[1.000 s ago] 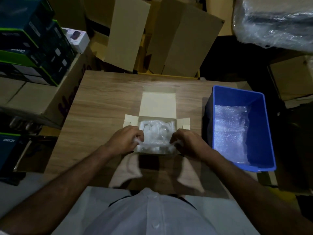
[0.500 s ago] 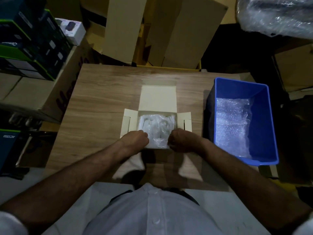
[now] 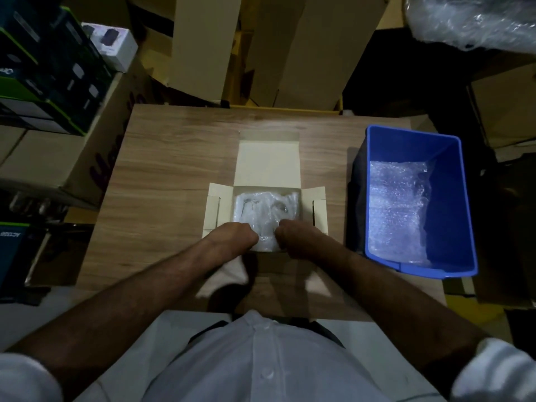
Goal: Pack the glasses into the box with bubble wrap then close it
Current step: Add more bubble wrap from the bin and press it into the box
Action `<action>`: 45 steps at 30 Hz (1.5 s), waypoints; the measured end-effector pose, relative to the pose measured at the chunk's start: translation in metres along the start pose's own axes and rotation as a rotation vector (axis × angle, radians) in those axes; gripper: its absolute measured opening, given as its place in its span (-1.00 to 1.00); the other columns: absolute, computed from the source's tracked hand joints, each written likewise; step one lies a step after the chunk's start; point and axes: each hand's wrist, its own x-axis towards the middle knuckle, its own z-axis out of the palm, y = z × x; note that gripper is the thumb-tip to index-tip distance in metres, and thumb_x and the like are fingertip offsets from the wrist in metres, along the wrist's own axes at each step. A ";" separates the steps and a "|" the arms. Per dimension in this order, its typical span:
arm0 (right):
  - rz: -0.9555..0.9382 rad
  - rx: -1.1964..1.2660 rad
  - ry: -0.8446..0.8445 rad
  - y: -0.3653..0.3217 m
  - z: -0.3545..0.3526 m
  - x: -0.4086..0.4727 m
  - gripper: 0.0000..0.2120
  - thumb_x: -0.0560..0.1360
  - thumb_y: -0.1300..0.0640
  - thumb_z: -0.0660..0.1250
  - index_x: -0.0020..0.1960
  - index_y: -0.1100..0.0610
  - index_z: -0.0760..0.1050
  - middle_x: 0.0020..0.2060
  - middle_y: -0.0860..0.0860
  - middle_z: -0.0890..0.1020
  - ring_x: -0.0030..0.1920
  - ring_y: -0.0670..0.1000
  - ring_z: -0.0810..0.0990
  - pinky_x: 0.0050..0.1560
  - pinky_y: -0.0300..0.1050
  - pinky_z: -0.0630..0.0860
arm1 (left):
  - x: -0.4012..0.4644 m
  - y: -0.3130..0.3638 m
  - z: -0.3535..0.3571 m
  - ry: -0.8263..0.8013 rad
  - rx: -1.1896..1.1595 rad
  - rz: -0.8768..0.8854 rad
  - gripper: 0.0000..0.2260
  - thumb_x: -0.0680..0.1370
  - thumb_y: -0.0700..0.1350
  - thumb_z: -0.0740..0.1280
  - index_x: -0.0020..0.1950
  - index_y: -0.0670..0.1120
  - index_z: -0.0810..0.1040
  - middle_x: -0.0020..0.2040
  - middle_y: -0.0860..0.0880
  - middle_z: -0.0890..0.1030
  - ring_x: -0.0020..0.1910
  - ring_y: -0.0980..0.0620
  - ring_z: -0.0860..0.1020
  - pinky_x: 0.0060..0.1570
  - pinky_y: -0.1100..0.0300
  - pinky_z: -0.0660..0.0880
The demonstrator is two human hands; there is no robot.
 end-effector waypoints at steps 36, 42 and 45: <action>0.282 0.138 0.235 0.001 -0.007 0.012 -0.41 0.58 0.24 0.37 0.53 0.30 0.22 0.40 0.33 0.41 0.24 0.25 0.59 0.16 0.01 0.53 | 0.040 -0.036 -0.004 0.213 0.040 -0.106 0.08 0.30 0.04 0.61 0.64 -0.13 0.03 0.41 -0.21 0.36 0.34 -0.18 0.40 0.35 0.00 0.33; 0.275 0.086 0.232 -0.001 -0.001 0.008 -0.24 0.54 0.18 0.42 0.59 0.30 0.09 0.46 0.39 0.31 0.33 0.28 0.52 0.18 0.04 0.53 | 0.038 -0.033 0.004 0.252 0.017 -0.105 -0.04 0.42 0.02 0.50 0.64 -0.16 0.00 0.48 -0.22 0.32 0.46 -0.19 0.32 0.54 -0.10 0.10; 0.247 0.094 0.257 0.003 -0.004 -0.003 -0.09 0.49 0.10 0.48 0.63 0.20 0.00 0.54 0.33 0.18 0.43 0.27 0.37 0.25 0.06 0.48 | 0.029 -0.034 0.010 0.377 -0.096 -0.090 -0.12 0.41 0.08 0.47 0.62 -0.11 0.12 0.47 -0.16 0.38 0.44 -0.15 0.36 0.50 -0.05 0.18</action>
